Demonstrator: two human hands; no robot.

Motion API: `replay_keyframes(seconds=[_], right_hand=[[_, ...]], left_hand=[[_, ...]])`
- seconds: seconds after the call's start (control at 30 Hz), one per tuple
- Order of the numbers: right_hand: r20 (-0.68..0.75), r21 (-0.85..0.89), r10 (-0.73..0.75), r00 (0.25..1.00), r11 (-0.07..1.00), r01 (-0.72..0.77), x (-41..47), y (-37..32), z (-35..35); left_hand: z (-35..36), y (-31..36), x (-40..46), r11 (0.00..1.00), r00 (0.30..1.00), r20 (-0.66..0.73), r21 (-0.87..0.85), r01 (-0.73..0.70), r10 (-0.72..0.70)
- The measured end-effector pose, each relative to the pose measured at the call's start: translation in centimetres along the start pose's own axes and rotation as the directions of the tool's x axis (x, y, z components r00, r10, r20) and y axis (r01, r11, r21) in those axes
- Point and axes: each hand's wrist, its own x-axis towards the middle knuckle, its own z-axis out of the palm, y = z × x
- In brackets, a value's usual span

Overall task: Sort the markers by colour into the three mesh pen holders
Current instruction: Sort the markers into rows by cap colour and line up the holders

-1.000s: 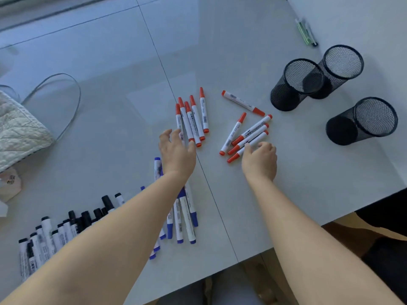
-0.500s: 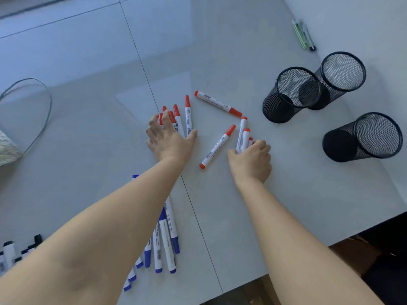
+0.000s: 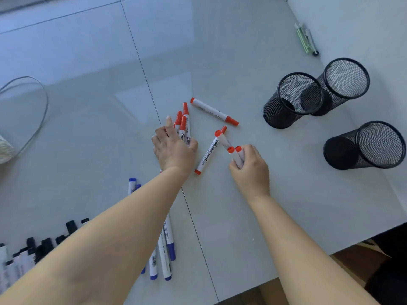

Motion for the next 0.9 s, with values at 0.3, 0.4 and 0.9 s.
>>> replay_keyframes(seconds=[0.3,0.4,0.9], right_hand=[[0.443,-0.295,-0.185,0.877,0.894,0.338,4.1,-2.4,0.1],[0.374,-0.412,-0.196,0.907,0.841,0.351,4.7,-2.4,0.1],[0.200,-0.520,-0.302,0.932,0.773,0.362,9.5,-3.5,2.9]], left_hand=[[-0.3,-1.1,-0.6,0.994,0.998,-0.025,-0.099,0.049,-0.051],[-0.5,-1.3,-0.8,0.987,0.997,-0.048,-0.152,0.052,-0.059],[-0.2,-1.7,-0.4,0.997,0.997,-0.076,-0.064,0.030,-0.035]])
